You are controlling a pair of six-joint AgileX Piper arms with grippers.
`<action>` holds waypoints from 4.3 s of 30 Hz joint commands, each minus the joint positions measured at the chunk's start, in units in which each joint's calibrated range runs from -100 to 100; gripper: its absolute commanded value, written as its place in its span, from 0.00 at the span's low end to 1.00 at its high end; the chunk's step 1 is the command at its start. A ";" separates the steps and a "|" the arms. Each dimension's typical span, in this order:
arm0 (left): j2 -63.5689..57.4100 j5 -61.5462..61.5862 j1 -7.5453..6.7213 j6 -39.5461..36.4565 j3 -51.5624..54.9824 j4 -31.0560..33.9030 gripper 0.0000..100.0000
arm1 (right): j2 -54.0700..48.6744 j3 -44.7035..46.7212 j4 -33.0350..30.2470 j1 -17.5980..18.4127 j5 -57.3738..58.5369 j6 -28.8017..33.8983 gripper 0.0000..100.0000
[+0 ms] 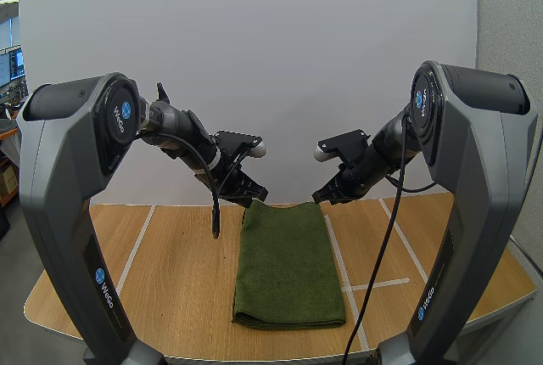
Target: Fold the towel
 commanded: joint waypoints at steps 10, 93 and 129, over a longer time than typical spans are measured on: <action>5.41 -10.25 0.01 0.06 -2.98 -0.97 0.00 | 8.15 -7.86 1.48 -0.11 6.24 1.23 0.00; -17.61 28.02 0.74 4.27 15.81 -4.38 0.62 | 26.96 -25.50 8.11 0.39 10.63 1.33 0.66; -20.11 31.37 0.74 2.66 15.81 -2.54 0.62 | 21.53 -25.65 -2.86 -2.86 21.58 6.52 0.00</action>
